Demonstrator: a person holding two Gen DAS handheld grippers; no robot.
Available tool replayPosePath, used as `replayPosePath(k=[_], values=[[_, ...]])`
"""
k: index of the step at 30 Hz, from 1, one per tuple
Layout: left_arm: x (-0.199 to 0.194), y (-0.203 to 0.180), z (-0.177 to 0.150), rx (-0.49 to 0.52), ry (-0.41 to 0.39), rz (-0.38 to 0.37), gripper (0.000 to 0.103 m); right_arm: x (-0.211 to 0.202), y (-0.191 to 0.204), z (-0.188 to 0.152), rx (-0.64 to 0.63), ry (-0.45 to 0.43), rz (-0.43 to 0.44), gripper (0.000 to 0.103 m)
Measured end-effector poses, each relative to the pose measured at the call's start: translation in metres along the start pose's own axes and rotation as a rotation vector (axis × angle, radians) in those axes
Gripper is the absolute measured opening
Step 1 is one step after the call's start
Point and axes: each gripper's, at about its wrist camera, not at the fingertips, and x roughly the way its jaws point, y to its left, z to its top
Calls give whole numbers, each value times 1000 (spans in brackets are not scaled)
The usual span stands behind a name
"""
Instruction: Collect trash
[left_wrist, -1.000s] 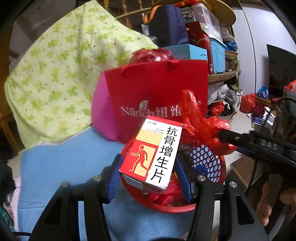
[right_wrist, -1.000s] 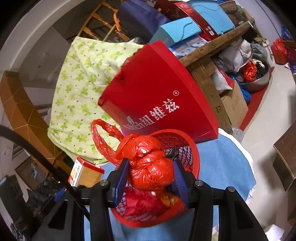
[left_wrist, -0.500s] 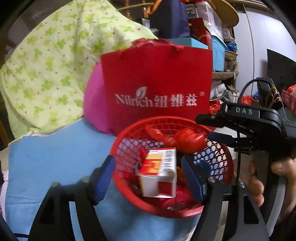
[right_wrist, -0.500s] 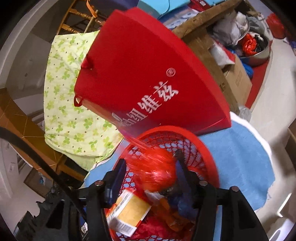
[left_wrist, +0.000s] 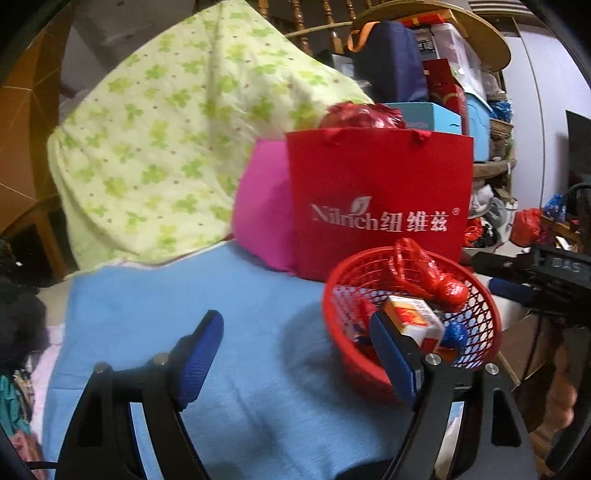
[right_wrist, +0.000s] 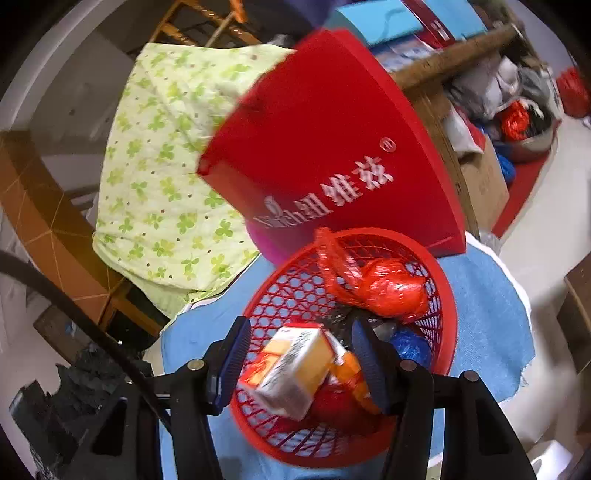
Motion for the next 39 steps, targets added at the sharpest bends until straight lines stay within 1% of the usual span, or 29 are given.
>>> replayPosePath(k=[4, 6, 11, 19, 21, 31, 33, 39], values=[[-18, 10, 1, 2, -6, 44, 85, -19, 24, -8, -76, -10, -32, 63], [-27, 16, 0, -2, -11, 62, 85, -30, 38, -15, -131, -15, -55, 67], [-50, 29, 0, -8, -9, 101, 87, -58, 72, -28, -260, -43, -83, 67], [-90, 51, -1, -40, -13, 160, 89, -101, 115, -42, -381, -107, -69, 68], [-101, 58, -1, -51, -13, 175, 93, -110, 126, -47, -411, -121, -69, 70], [-153, 81, -6, -78, -35, 245, 97, -139, 159, -68, -495, -120, -85, 70], [-160, 84, -6, -79, -42, 256, 100, -142, 163, -71, -504, -121, -90, 72], [-169, 88, -7, -101, -50, 282, 100, -137, 173, -77, -526, -119, -96, 73]])
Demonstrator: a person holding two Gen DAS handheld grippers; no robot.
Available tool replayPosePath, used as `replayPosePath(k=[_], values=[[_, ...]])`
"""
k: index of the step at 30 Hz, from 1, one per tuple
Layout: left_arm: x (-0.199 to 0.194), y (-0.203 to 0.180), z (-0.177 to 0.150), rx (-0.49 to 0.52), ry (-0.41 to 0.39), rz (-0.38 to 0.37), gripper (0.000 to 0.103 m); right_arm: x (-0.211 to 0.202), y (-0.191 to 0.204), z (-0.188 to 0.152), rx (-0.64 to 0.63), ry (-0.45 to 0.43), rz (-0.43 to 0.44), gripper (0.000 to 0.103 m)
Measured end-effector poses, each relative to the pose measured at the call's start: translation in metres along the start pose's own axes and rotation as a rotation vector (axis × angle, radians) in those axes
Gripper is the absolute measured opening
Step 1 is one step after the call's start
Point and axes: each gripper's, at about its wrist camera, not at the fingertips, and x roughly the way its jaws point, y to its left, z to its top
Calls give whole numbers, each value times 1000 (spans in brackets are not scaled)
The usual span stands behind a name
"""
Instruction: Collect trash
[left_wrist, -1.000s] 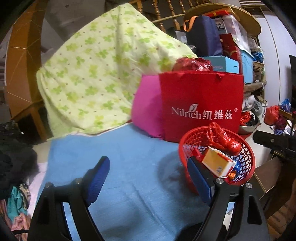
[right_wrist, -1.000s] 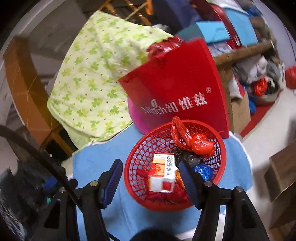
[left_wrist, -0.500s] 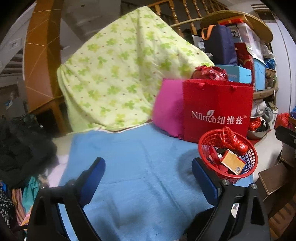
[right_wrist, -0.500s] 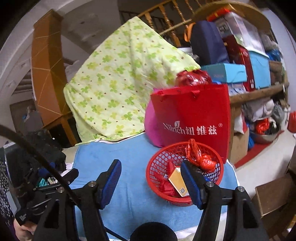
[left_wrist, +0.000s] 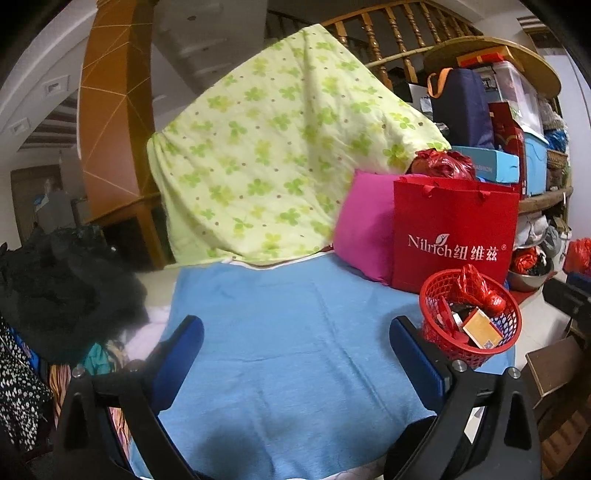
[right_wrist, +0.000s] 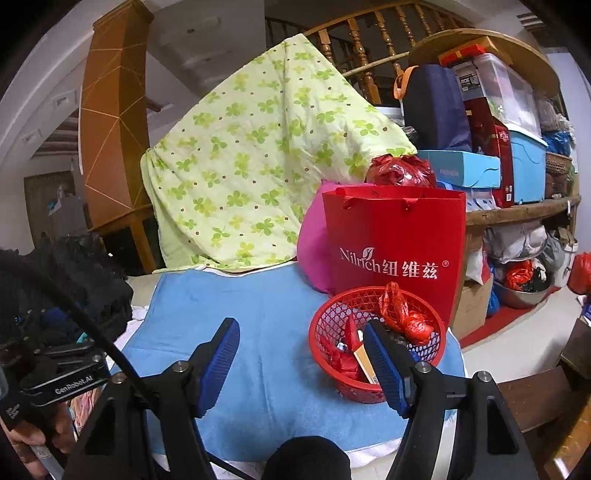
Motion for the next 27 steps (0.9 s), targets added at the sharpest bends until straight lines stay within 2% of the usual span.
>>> replayPosePath(k=[4, 11, 27], values=[[-2, -2, -3, -5, 12, 5, 100, 0, 1, -5, -5, 20, -4, 73], [-9, -7, -7, 12, 21, -6, 100, -16, -7, -4, -4, -22, -33, 77], [-13, -19, -9, 39, 43, -19, 100, -19, -19, -5, 18, -15, -56, 77]])
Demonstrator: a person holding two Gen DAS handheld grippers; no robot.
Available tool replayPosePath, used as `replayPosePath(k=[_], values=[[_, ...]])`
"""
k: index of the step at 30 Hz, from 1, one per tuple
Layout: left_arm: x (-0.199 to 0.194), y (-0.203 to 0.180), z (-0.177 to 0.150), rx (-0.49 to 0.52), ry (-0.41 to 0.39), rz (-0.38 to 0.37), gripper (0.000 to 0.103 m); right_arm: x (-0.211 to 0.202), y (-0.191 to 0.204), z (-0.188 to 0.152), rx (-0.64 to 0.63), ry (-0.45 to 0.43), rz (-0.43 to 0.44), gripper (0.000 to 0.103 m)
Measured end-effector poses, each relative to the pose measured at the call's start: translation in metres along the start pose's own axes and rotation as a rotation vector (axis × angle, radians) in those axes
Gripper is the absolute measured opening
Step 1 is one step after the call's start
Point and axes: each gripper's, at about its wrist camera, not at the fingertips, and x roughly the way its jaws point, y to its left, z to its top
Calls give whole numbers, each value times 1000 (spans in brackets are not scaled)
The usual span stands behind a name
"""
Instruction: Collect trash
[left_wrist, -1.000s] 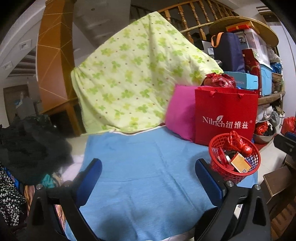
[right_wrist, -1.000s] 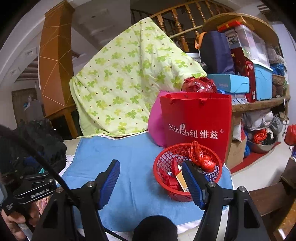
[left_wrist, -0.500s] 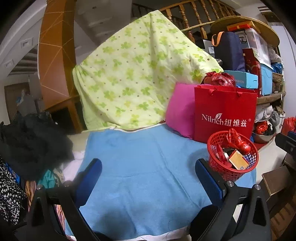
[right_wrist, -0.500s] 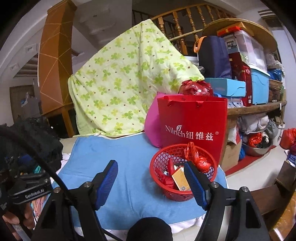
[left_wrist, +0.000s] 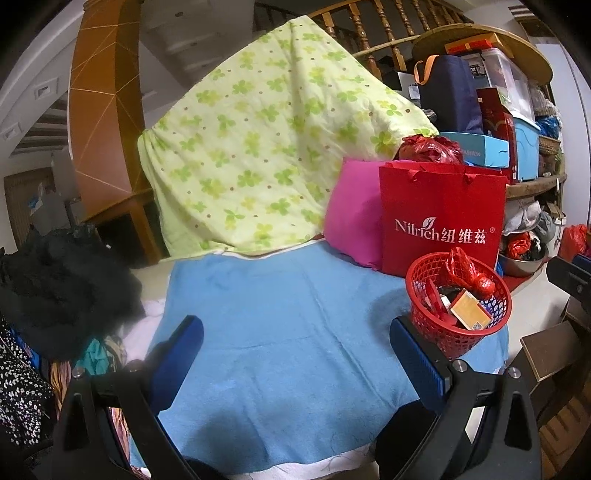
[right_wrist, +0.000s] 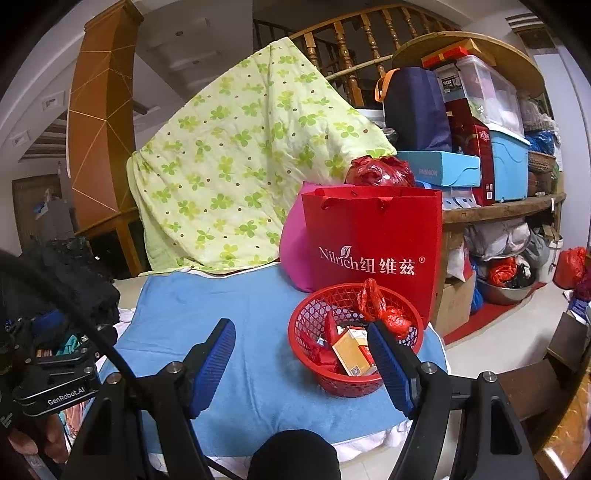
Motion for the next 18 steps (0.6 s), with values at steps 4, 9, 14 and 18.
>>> replayPosePath(k=[4, 9, 14, 18], values=[[-3, -2, 1, 3, -5, -7, 100, -1, -2, 0, 4, -4, 0, 77], [-6, -3, 1, 3, -3, -17, 100, -2, -4, 0, 2, -3, -3, 78], [-6, -3, 1, 10, -1, -15, 100, -2, -4, 0, 8, -2, -1, 78], [-5, -3, 0, 7, 4, -16, 100, -3, -4, -1, 7, -4, -4, 78]])
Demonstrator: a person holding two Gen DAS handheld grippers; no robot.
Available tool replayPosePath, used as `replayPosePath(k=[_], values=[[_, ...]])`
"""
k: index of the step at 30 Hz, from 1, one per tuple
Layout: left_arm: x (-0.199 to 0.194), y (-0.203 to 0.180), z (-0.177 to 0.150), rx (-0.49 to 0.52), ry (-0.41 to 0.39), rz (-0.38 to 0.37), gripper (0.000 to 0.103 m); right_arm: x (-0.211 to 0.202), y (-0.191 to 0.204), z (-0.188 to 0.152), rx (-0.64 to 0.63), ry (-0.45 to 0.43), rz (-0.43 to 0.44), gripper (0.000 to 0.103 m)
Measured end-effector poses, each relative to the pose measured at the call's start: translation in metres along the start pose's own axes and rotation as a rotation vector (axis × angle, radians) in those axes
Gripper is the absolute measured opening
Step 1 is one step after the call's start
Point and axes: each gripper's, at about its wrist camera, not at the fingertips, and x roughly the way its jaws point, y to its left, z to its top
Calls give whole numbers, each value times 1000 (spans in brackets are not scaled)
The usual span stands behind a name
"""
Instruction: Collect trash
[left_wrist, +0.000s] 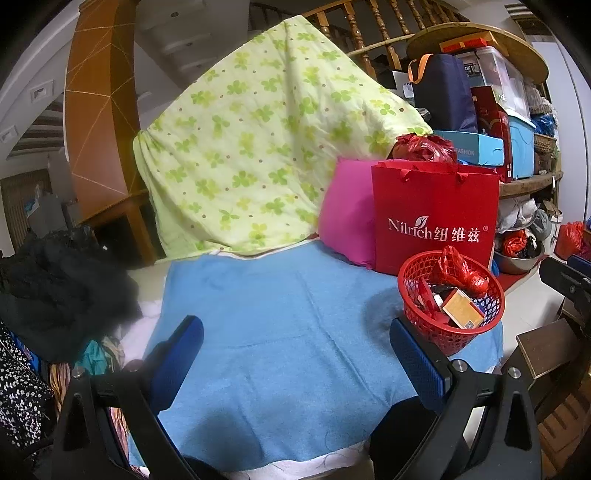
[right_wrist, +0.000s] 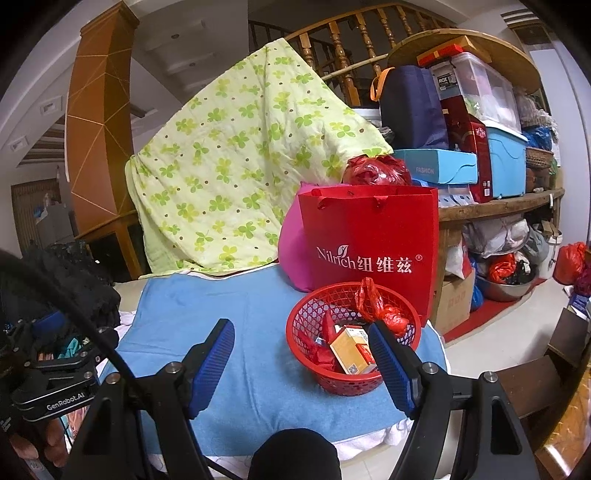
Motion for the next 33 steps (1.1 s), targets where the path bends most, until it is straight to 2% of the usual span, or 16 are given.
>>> replayPosePath(k=[33], values=[[-6, -12, 1, 36, 2, -22, 100, -10, -18, 0, 26, 1, -20, 82]])
